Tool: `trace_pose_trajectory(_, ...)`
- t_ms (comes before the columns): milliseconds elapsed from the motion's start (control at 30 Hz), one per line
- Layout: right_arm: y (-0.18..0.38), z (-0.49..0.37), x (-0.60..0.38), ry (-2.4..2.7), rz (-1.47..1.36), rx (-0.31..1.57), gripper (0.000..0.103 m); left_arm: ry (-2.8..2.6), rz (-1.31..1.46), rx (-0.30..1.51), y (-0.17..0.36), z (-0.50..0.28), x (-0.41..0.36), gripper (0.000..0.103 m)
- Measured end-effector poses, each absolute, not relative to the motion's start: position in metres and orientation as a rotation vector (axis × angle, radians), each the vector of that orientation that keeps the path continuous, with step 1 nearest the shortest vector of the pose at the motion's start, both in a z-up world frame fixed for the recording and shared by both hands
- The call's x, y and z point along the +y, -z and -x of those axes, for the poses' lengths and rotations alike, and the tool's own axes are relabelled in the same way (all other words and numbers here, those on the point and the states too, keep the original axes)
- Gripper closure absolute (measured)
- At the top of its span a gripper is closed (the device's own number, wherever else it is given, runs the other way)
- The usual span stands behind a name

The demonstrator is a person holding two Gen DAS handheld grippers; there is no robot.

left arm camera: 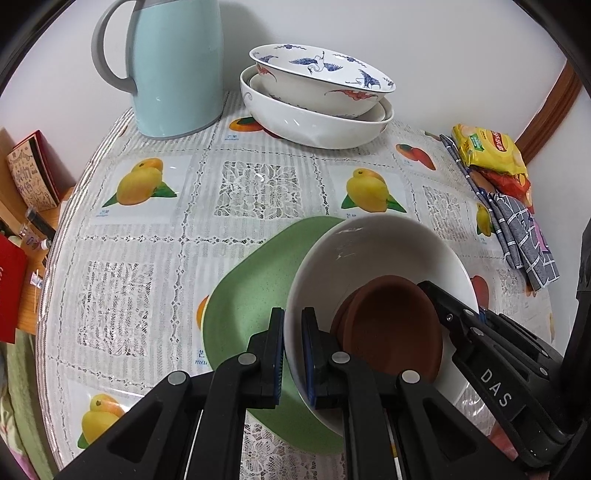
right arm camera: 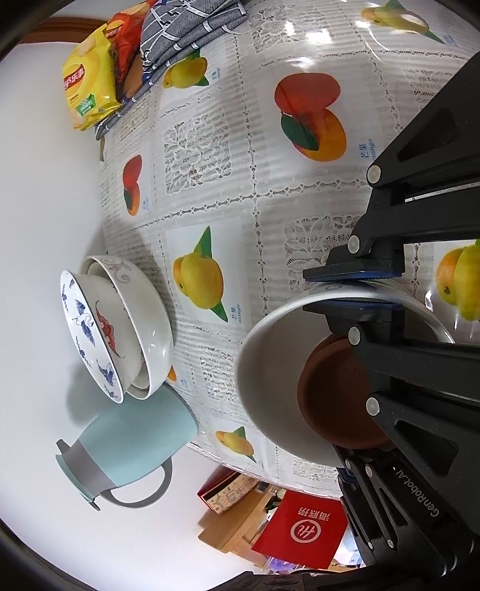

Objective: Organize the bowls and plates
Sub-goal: 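Lower the white bowl onto the green plate with both grippers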

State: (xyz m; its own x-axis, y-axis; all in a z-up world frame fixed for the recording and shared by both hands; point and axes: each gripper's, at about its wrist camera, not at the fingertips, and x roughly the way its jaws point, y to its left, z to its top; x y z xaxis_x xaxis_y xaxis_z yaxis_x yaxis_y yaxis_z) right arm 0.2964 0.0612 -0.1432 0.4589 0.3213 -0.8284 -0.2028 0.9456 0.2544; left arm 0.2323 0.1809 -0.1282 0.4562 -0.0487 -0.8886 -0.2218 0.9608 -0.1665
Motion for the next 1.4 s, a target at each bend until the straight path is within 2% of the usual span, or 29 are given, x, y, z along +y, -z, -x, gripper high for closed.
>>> trace_pose_trajectory(1400,0.137,-0.291,0.080,-0.369,-0.094,1.036,0.094,-0.141,0.302,1.077,0.120,-0.219,0.199,0.094)
